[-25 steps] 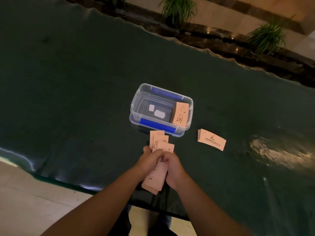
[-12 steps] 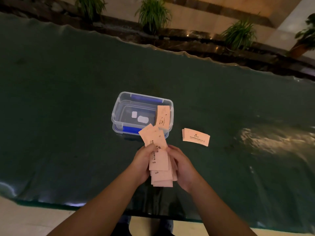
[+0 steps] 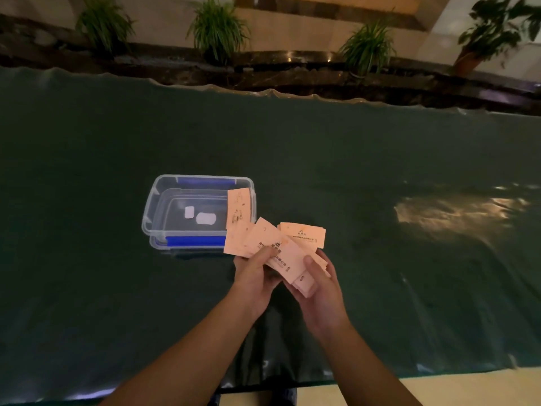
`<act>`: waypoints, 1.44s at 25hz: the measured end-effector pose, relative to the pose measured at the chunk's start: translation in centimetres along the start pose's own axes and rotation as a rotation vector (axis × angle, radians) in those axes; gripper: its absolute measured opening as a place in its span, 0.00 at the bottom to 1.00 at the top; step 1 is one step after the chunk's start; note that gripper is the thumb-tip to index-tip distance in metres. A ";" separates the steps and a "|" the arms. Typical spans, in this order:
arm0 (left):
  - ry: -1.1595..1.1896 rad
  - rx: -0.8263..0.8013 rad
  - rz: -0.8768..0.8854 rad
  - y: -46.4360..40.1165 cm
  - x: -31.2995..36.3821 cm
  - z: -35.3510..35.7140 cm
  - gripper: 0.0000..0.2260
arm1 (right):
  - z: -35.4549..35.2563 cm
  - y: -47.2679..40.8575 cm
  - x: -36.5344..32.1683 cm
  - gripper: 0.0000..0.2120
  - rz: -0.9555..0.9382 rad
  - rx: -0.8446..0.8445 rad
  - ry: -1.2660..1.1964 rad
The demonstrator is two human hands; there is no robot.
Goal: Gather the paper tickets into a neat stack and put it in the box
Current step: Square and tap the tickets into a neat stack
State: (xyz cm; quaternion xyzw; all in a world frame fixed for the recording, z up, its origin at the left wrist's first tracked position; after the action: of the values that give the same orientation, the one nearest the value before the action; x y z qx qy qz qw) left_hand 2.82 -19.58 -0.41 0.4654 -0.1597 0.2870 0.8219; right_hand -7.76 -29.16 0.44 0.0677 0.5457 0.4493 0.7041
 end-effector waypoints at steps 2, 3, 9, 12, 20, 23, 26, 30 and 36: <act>0.011 -0.008 -0.021 -0.4 -1.1 1.0 0.25 | -1.3 -1.2 -1.3 0.37 -0.023 0.074 0.033; 0.008 -0.019 -0.044 -0.6 -1.7 1.5 0.25 | -1.9 -1.9 -1.9 0.37 -0.031 0.093 0.049; -0.067 0.046 -0.175 -3.1 -5.2 4.2 0.18 | -4.6 -7.2 -6.0 0.27 0.002 0.129 0.211; -0.149 0.092 -0.227 -5.2 -5.7 5.6 0.18 | -5.0 -10.3 -7.7 0.27 0.043 0.141 0.270; -0.722 0.244 -0.319 -9.0 -4.4 3.3 0.36 | -6.5 -16.2 -7.2 0.22 0.122 0.234 0.420; -0.880 0.406 -0.264 -9.1 -2.3 0.8 0.55 | -7.0 -17.1 -7.0 0.24 0.123 0.238 0.465; -0.979 0.442 -0.093 -10.2 -0.8 1.1 0.58 | -7.4 -17.9 -6.8 0.26 0.138 0.237 0.514; -0.994 0.385 -0.039 -11.1 -0.8 3.4 0.47 | -7.2 -18.5 -6.3 0.29 0.169 0.220 0.511; -0.930 0.379 -0.089 -12.0 -1.6 4.0 0.35 | -6.3 -18.6 -5.7 0.32 0.135 0.212 0.559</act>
State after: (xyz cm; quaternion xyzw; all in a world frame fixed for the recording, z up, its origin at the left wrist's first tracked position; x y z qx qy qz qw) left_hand 9.04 -28.41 -7.31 0.6915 -0.4342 0.0379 0.5761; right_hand -2.61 -46.62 -8.98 0.0507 0.7565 0.4368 0.4840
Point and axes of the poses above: each hand's wrist, its own y-axis away from the middle knuckle, its own z-axis out of the palm, x = y × z, the point moved 9 cm from there along -y, towards the middle knuckle, and after that the axes turned 7 degrees about x, right-handed, at the moved point
